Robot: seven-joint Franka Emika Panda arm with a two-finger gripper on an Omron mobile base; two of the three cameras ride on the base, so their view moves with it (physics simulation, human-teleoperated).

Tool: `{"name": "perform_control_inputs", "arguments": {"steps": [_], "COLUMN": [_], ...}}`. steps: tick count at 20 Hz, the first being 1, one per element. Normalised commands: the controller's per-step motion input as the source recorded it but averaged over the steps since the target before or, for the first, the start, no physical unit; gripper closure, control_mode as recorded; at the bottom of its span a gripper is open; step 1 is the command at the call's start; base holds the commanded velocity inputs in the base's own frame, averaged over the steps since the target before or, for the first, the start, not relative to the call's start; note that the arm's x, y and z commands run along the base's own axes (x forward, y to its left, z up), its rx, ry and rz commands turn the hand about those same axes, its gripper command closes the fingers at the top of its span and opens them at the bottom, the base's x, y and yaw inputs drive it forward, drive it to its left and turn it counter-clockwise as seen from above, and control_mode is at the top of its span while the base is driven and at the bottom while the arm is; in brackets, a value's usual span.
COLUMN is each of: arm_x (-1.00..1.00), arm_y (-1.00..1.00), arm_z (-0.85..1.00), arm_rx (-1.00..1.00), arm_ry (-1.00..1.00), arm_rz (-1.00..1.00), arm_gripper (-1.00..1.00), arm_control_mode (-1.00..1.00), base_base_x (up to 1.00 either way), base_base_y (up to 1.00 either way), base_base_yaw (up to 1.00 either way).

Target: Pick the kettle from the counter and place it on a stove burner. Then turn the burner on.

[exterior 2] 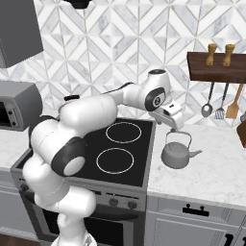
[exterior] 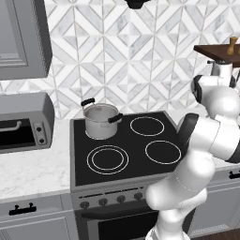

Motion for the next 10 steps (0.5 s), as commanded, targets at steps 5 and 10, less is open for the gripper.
{"name": "perform_control_inputs", "arguments": {"steps": [5,10], "arm_x": [0.33,0.07], "arm_y": [-0.01,-0.05], "arm_z": [-0.28,-0.32], "arm_rx": [-0.01,0.00], "arm_ry": [0.00,0.01], "arm_rz": [-0.10,-0.17], "arm_gripper": [-1.00,-1.00], "arm_control_mode": [-1.00,-1.00], "base_base_x": [0.00,0.00], "base_base_y": [0.00,0.00], "base_base_yaw": [0.00,0.00]}}
